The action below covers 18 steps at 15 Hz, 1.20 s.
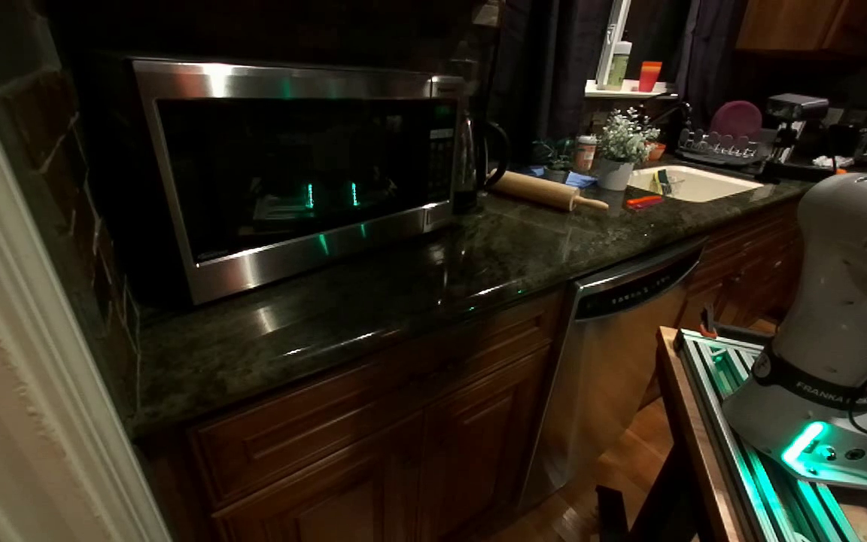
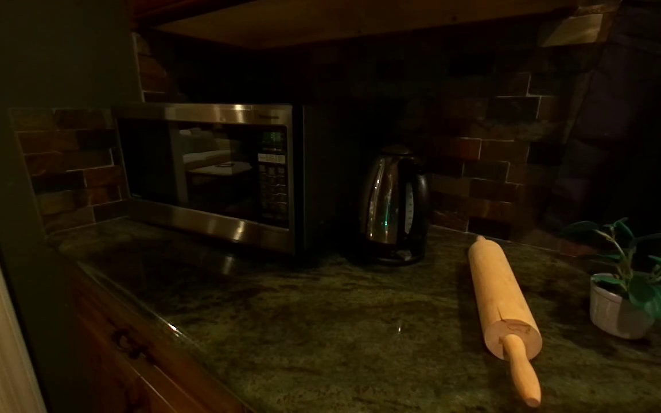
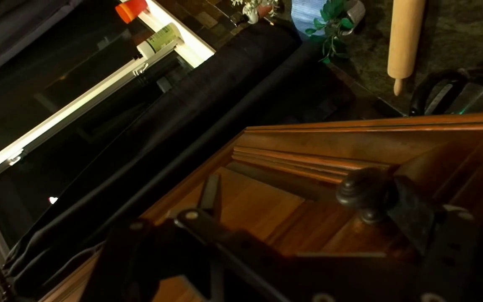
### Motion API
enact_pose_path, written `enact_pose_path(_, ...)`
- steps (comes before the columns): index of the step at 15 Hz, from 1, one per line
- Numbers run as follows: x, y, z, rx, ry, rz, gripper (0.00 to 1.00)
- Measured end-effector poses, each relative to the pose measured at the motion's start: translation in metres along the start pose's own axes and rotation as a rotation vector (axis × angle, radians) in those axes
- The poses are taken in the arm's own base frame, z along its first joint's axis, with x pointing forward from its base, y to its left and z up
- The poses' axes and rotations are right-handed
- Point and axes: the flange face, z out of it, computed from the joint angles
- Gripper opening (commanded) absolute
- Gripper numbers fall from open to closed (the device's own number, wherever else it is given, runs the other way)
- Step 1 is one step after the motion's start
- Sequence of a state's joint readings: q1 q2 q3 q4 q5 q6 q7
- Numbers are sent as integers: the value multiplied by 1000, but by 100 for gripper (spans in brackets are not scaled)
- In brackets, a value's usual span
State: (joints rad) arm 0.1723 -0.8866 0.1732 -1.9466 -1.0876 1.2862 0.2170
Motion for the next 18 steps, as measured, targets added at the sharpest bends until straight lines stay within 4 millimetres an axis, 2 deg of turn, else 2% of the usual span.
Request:
enact_pose_path(5,-6,10,0,111,-16,-8,100)
enact_pose_path(11,-8,13,-14,284,4,-7,100)
enact_pose_path(15,5,4,-19,326,54,52,100)
enact_pose_path(18,20,-1,-15,309,81,115,100)
